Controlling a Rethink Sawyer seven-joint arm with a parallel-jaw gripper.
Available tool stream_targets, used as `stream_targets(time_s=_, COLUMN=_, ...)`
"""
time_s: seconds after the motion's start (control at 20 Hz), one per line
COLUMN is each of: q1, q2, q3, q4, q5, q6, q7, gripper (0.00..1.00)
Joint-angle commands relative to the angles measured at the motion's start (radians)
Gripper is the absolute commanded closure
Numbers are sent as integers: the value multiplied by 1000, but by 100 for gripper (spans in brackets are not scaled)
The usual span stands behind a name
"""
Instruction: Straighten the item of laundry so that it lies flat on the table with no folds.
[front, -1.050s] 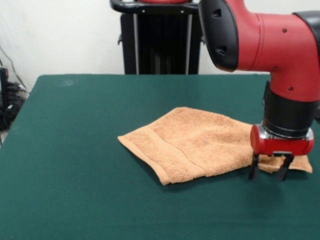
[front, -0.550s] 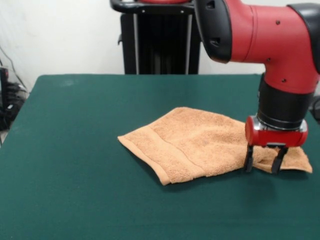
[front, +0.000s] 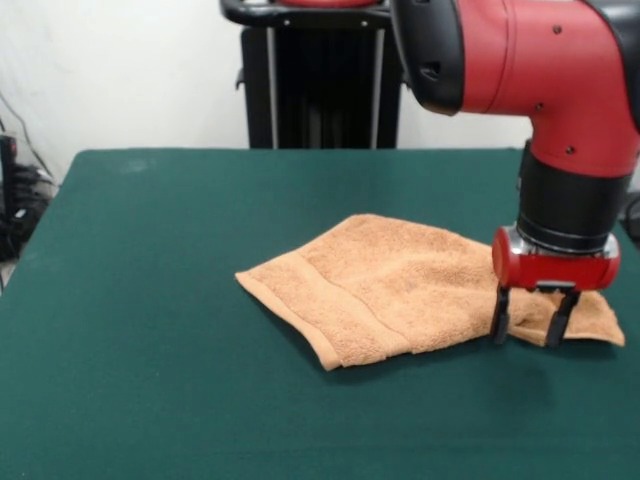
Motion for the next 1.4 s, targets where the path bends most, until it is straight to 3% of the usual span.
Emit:
stream_targets(time_s=0.05, q1=33, q2=59, q3=49, q4=88, q5=38, q6=-67, q7=245, gripper=0)
stream_targets(time_s=0.4, q1=49, q2=79, q3=37, q4=83, q5=43, q6=-80, q7=252, gripper=0)
stream_targets(time_s=1.4, q1=35, q2=-25, q3=64, q4=189, q5=57, q6=-26, q7=214, gripper=0)
